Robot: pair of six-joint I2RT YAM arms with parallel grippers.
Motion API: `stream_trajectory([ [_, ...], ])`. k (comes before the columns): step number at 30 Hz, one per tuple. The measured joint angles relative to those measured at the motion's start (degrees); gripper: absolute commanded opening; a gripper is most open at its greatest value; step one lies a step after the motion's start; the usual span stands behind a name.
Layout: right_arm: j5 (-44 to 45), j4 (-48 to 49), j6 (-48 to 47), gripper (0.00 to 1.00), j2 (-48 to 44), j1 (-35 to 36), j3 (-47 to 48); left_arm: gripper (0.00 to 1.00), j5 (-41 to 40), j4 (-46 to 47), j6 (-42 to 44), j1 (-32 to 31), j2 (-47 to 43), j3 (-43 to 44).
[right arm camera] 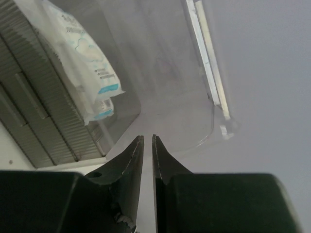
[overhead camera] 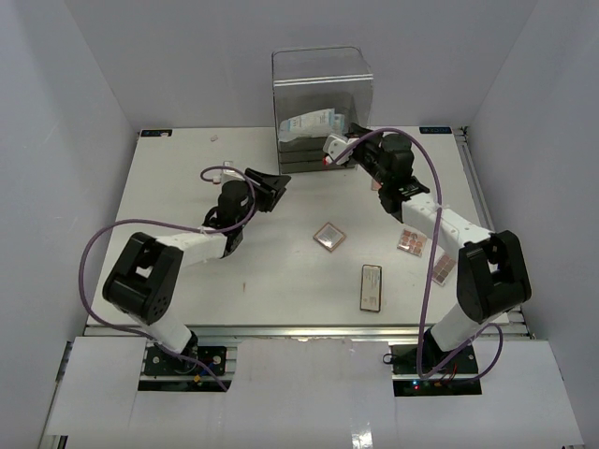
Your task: Organize the makeup
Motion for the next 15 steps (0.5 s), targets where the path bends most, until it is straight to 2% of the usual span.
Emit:
stream_trajectory([
  [8,0.19,1.39,-0.52,0.27,-3.74,0.00,-12.36,0.77,-0.07,-2.36,11.77,4.52,-14.46,-7.37],
  [10,0.15,0.08,0.24,0.36,-4.88,0.00,-14.46,0.77,2.36,-2.35,14.67,5.11,-16.51,-8.06],
  [13,-1.08,-4.01,4.12,0.57,-7.36,-0.16,-14.92,0.78,7.24,-1.91,17.65,5.88,-16.01,-8.10],
  [15,-4.22,-9.03,8.85,0.70,-10.19,-0.90,-14.15,0.93,11.79,-1.45,18.77,6.23,-13.52,-7.86],
])
